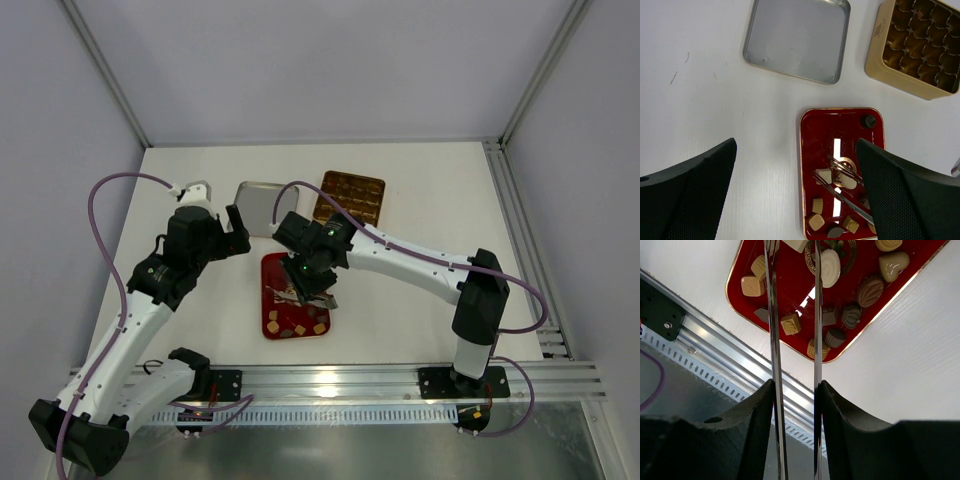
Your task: Pack the chocolate
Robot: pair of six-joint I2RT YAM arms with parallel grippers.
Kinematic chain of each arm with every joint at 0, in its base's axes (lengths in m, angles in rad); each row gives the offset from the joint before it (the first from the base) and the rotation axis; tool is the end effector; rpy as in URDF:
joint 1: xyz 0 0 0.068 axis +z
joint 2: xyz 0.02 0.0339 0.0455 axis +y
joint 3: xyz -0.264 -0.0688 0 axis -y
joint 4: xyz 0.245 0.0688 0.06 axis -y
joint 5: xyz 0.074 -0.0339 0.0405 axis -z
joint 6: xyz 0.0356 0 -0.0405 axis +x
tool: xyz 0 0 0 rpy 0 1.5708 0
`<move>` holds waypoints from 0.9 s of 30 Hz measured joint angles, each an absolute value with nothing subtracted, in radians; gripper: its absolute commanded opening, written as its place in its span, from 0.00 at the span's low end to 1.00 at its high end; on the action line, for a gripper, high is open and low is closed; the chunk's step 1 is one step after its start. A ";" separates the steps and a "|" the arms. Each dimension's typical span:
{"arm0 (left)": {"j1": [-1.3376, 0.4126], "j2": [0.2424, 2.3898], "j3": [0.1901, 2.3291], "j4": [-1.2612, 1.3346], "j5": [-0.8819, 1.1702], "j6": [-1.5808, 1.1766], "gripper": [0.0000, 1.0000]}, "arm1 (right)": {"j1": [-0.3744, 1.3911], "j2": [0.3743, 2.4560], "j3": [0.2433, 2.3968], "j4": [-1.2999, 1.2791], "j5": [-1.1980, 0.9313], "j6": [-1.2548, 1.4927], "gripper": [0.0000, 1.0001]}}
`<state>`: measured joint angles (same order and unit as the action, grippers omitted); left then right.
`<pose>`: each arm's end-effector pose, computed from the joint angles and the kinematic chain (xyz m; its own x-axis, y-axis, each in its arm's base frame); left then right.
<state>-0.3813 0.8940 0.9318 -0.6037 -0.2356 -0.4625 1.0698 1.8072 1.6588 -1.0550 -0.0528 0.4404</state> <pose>0.1784 -0.0626 0.3303 -0.5252 -0.2569 -0.8113 -0.0619 0.9624 -0.2646 0.1772 0.3275 0.2910 -0.7827 -0.5431 -0.3039 -0.6095 0.7678 0.1977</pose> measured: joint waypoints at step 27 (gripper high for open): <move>-0.381 0.894 0.932 -0.603 -0.235 -0.463 1.00 | 1.070 1.808 1.663 -1.071 -0.054 0.449 0.43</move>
